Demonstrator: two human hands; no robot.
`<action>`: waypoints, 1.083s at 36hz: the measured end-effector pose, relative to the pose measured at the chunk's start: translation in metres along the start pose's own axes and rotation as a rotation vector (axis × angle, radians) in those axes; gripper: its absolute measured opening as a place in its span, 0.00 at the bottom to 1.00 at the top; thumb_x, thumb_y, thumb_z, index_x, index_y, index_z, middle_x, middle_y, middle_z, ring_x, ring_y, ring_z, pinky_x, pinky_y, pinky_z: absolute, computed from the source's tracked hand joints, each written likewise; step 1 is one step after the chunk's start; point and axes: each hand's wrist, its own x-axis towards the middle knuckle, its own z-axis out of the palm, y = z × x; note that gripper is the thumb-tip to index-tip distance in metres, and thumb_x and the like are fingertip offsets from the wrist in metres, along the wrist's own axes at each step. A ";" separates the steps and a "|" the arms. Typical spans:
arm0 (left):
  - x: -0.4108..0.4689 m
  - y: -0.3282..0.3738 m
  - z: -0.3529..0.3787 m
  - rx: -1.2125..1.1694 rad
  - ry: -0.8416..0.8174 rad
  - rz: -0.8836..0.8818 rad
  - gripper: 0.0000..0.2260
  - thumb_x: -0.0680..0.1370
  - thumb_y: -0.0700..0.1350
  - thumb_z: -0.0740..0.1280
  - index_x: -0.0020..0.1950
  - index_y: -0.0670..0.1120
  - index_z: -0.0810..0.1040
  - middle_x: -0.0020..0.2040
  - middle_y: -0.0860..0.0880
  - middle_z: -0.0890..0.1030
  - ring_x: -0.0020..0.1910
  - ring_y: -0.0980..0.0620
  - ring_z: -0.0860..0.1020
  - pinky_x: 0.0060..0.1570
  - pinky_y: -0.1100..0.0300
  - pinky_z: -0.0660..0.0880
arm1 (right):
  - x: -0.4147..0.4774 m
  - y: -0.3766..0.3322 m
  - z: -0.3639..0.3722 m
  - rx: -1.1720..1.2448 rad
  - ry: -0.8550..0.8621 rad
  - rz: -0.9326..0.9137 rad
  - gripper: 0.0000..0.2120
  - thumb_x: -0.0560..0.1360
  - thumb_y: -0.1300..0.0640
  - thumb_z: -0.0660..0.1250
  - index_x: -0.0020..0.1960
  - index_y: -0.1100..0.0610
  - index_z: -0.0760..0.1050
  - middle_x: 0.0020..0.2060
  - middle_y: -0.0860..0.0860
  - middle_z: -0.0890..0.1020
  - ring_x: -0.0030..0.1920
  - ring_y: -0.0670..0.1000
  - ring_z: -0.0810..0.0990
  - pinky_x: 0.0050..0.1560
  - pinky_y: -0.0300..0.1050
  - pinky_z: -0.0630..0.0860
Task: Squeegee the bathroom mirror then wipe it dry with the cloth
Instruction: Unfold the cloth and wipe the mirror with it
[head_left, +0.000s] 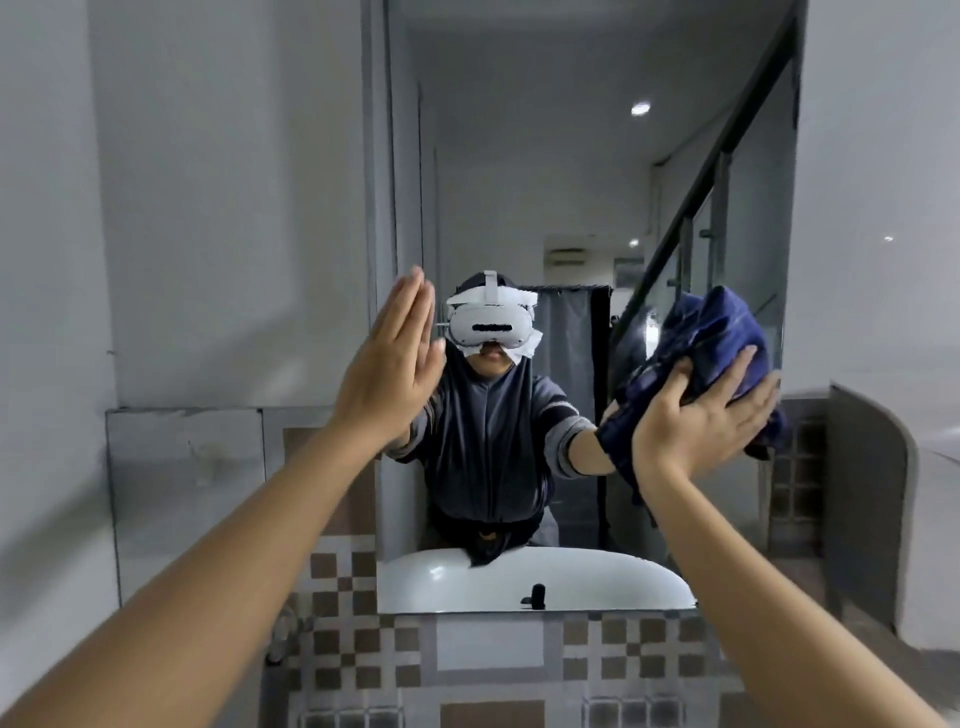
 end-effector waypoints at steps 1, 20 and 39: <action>0.013 -0.002 -0.004 0.007 0.012 0.003 0.24 0.80 0.48 0.54 0.74 0.39 0.56 0.76 0.43 0.55 0.74 0.52 0.51 0.71 0.66 0.48 | -0.009 -0.002 0.003 0.007 -0.006 0.001 0.29 0.77 0.45 0.55 0.75 0.52 0.54 0.75 0.57 0.53 0.75 0.56 0.49 0.74 0.51 0.45; 0.056 -0.031 -0.028 0.054 -0.039 0.187 0.27 0.77 0.50 0.63 0.72 0.40 0.61 0.74 0.45 0.60 0.73 0.49 0.59 0.69 0.60 0.59 | -0.148 -0.050 0.039 -0.141 -0.436 -0.934 0.25 0.79 0.47 0.54 0.74 0.52 0.60 0.74 0.57 0.59 0.75 0.56 0.51 0.71 0.52 0.50; 0.027 -0.001 0.001 -0.024 0.066 -0.017 0.24 0.80 0.46 0.55 0.73 0.38 0.58 0.75 0.41 0.57 0.74 0.46 0.55 0.73 0.59 0.50 | 0.046 0.059 -0.036 -0.372 -0.318 -1.008 0.27 0.77 0.44 0.54 0.74 0.52 0.58 0.74 0.57 0.58 0.75 0.56 0.52 0.73 0.54 0.54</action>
